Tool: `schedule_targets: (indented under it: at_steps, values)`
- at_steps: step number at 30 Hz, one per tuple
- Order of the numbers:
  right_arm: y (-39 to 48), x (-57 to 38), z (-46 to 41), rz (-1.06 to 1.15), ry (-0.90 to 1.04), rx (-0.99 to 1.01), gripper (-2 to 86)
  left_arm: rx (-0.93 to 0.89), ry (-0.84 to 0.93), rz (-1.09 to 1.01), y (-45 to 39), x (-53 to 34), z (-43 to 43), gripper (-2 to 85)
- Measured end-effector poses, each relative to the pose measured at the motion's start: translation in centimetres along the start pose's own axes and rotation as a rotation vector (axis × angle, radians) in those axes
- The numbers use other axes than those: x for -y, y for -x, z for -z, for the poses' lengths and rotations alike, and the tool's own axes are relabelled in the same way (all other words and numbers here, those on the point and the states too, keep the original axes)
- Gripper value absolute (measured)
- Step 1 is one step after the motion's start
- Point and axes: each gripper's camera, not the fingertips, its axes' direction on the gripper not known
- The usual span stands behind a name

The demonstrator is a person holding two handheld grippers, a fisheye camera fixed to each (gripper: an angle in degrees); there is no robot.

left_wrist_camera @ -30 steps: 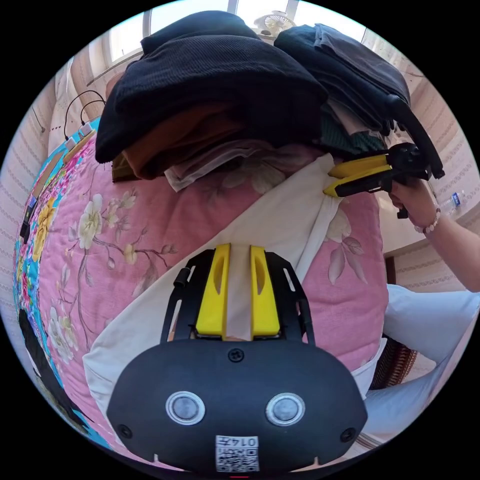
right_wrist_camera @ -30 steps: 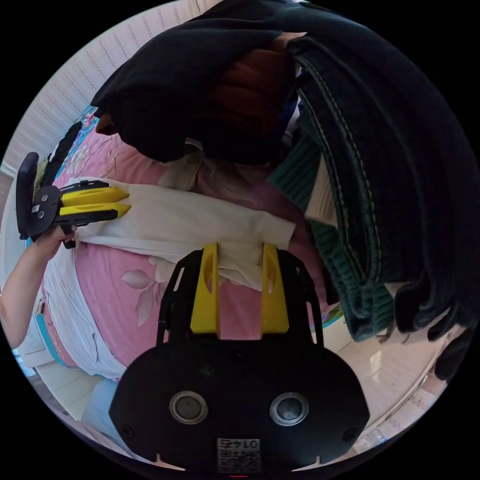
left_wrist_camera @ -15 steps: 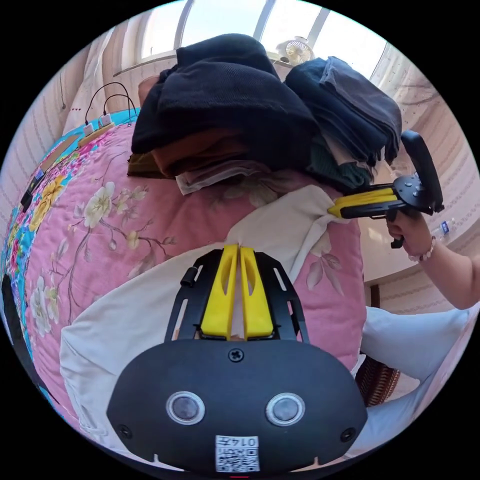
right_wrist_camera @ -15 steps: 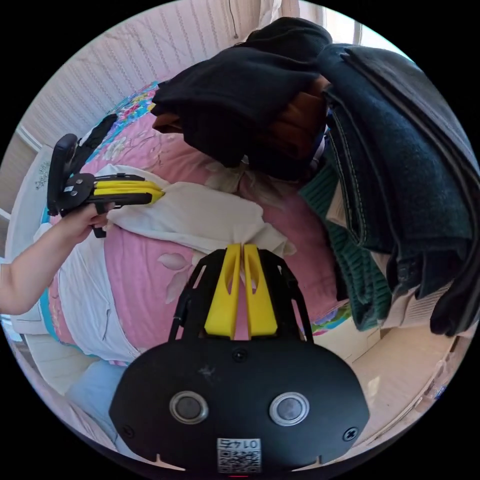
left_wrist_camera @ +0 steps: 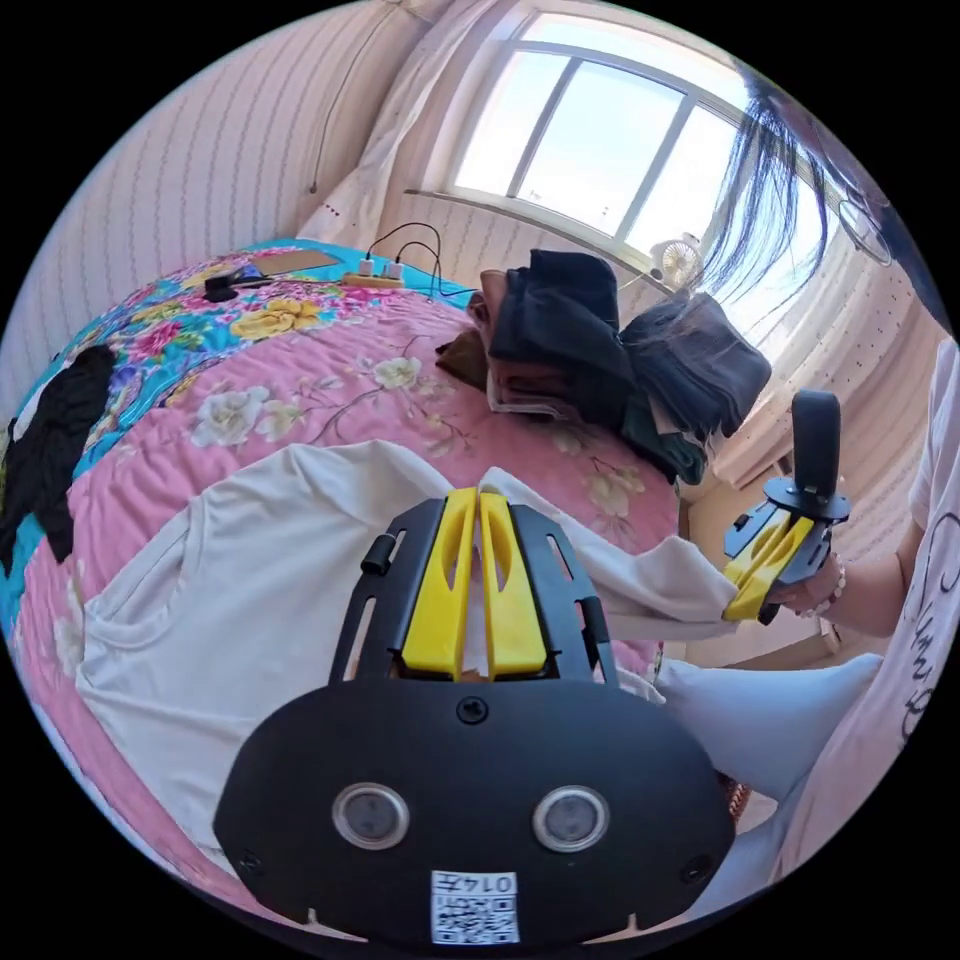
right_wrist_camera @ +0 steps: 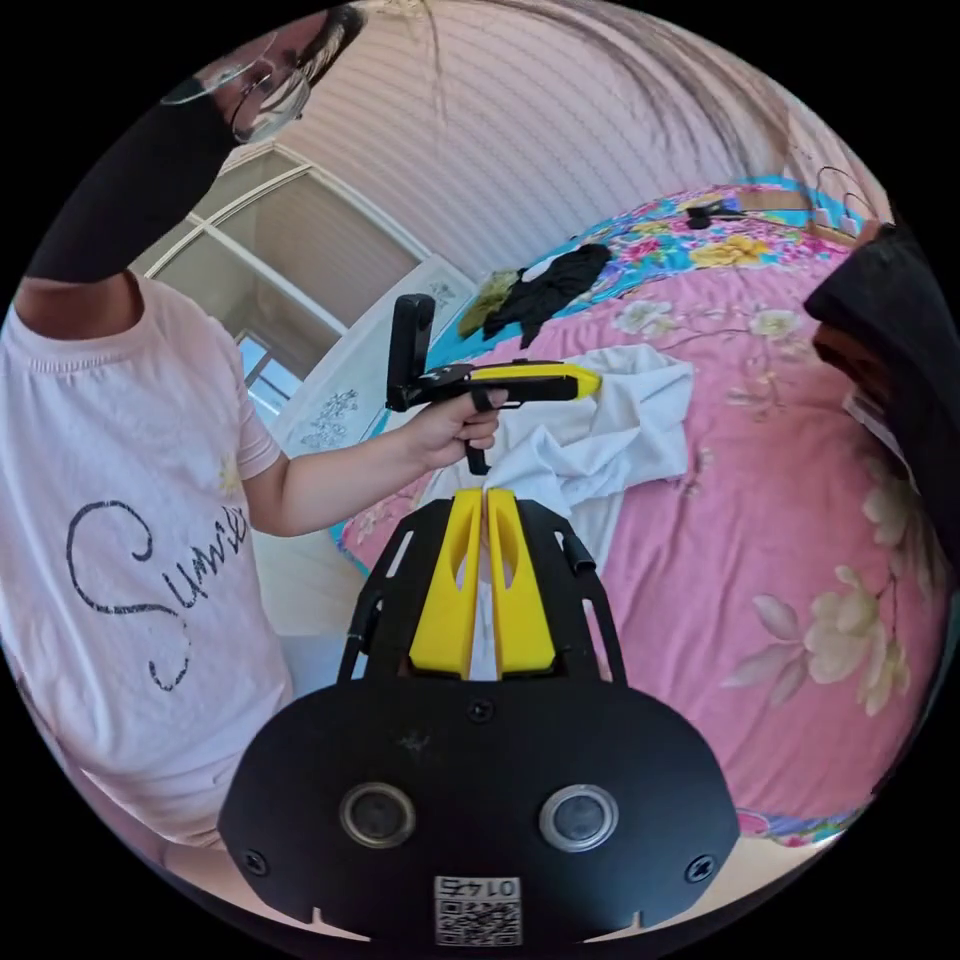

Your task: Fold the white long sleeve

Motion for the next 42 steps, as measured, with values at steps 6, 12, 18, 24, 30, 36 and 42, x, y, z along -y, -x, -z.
schedule_targets:
  at_steps: [6,12,18,24,30,36,42]
  values:
    - [4.6,2.3,-9.5,0.119,0.21,0.22,0.2,0.076,0.033,0.199,3.7,-7.1,6.7,-1.0]
    - [10.0,3.0,-20.0,0.247,0.506,0.086,1.2,0.124,0.108,0.373,6.8,-14.0,9.2,-1.0]
    - [15.3,1.9,-26.4,0.409,0.725,-0.021,4.9,0.207,0.149,0.5,7.4,-18.2,14.3,-1.0]
    - [15.2,3.6,-25.5,0.269,0.661,-0.019,3.9,0.165,0.239,0.538,4.3,-19.9,18.3,-0.4]
    - [11.4,6.3,-25.6,-0.001,0.562,-0.096,3.5,0.141,0.365,0.379,-0.1,-18.7,15.3,3.8]
    - [12.8,7.6,-27.4,-0.022,0.583,-0.074,4.2,0.121,0.403,0.452,0.6,-20.6,16.4,-0.7]
    - [15.2,9.1,-28.5,0.003,0.586,-0.03,4.7,0.096,0.346,0.518,0.3,-22.9,22.6,-1.0]
